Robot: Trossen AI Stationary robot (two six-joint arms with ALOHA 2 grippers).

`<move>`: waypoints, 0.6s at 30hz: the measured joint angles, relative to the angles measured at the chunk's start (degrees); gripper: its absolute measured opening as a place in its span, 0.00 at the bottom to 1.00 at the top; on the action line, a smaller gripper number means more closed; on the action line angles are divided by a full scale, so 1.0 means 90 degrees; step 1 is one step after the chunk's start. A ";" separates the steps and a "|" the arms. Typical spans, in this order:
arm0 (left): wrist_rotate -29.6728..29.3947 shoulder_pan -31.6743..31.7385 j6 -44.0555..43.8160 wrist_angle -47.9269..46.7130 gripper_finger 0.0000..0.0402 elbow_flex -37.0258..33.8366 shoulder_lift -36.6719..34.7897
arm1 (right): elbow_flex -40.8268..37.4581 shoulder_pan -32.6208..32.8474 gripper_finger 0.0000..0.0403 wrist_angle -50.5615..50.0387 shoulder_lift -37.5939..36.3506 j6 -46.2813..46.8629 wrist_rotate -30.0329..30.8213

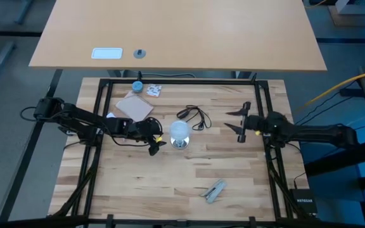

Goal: Screw lightbulb
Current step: Remove the lightbulb from the lamp

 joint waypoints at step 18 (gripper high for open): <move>-0.0044 -0.0003 0.0036 -0.0008 0.65 0.0000 -0.0002 | 0.0156 -0.0002 0.56 0.0307 0.0278 0.0096 0.1065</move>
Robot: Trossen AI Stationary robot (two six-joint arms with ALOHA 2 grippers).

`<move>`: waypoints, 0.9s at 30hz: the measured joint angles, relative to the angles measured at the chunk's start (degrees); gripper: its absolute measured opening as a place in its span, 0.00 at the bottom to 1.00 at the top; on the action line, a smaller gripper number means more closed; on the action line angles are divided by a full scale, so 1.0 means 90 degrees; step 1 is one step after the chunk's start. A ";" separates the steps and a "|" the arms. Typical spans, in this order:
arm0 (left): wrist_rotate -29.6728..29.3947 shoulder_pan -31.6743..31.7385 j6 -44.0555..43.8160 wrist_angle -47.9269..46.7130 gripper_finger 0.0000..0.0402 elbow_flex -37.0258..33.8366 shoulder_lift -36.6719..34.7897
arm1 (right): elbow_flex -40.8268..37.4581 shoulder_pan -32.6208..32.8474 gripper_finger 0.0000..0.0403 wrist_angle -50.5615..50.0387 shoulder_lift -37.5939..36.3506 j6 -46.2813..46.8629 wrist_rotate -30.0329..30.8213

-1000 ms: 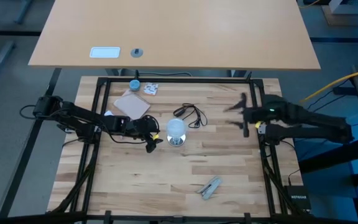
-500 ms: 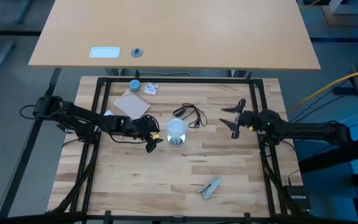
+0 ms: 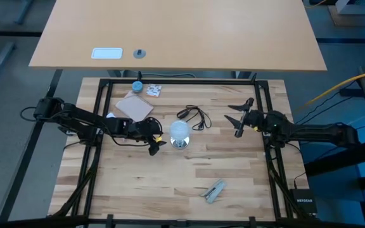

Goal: Screw lightbulb
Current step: Remove the lightbulb from the lamp

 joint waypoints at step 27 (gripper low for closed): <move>-0.0002 0.0003 0.0019 0.0023 0.65 0.0000 0.0000 | 0.1137 0.0379 0.56 0.1358 0.3228 0.1084 -0.0216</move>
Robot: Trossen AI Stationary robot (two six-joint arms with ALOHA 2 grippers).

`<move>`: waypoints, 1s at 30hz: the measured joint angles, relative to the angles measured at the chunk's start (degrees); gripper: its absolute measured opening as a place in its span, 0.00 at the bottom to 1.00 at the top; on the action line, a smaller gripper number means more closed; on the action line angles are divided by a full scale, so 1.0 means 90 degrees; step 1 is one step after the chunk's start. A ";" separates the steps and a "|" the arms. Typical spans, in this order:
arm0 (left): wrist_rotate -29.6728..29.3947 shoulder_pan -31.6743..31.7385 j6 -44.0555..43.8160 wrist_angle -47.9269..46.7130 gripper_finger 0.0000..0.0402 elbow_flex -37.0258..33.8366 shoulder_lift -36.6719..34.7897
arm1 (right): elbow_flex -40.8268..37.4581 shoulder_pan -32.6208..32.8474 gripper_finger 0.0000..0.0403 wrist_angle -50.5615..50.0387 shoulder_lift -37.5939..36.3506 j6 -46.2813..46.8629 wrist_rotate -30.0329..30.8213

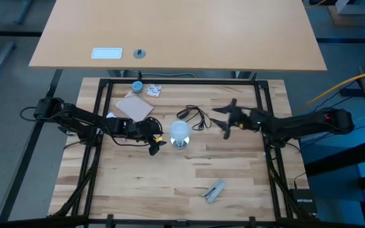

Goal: Screw lightbulb
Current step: Remove the lightbulb from the lamp

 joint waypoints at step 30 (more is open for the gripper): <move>-0.0024 0.0000 -0.0026 0.0004 0.65 0.0002 0.0002 | 0.1746 0.0211 0.56 0.1972 0.5432 0.0176 -0.1001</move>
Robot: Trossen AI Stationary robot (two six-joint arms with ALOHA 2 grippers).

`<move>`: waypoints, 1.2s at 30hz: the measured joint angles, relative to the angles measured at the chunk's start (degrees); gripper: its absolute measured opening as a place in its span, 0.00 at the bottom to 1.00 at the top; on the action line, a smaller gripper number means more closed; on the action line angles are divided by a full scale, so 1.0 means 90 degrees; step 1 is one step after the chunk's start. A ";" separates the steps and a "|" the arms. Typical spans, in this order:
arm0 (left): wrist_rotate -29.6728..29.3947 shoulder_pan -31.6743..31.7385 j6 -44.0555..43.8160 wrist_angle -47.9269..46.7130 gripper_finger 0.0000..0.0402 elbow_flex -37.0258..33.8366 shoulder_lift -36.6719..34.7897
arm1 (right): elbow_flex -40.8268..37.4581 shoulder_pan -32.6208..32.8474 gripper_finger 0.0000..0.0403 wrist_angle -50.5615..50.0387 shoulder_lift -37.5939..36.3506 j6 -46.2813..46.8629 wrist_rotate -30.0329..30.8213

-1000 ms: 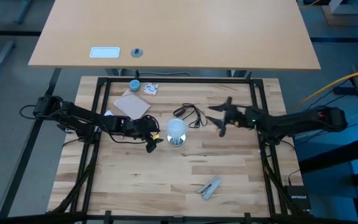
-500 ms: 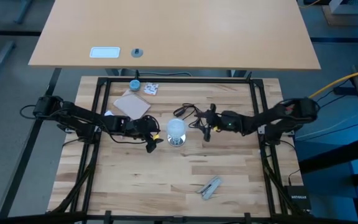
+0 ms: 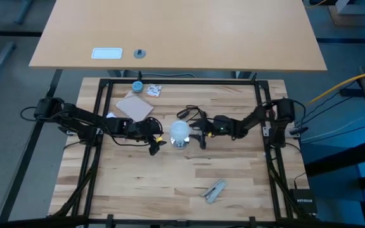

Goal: Screw lightbulb
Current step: Remove the lightbulb from the lamp

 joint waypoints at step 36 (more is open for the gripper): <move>-0.0852 0.0000 -0.0278 0.0005 0.65 0.0000 0.0000 | 0.1284 0.0224 0.56 -0.0616 0.0444 0.0295 -0.0914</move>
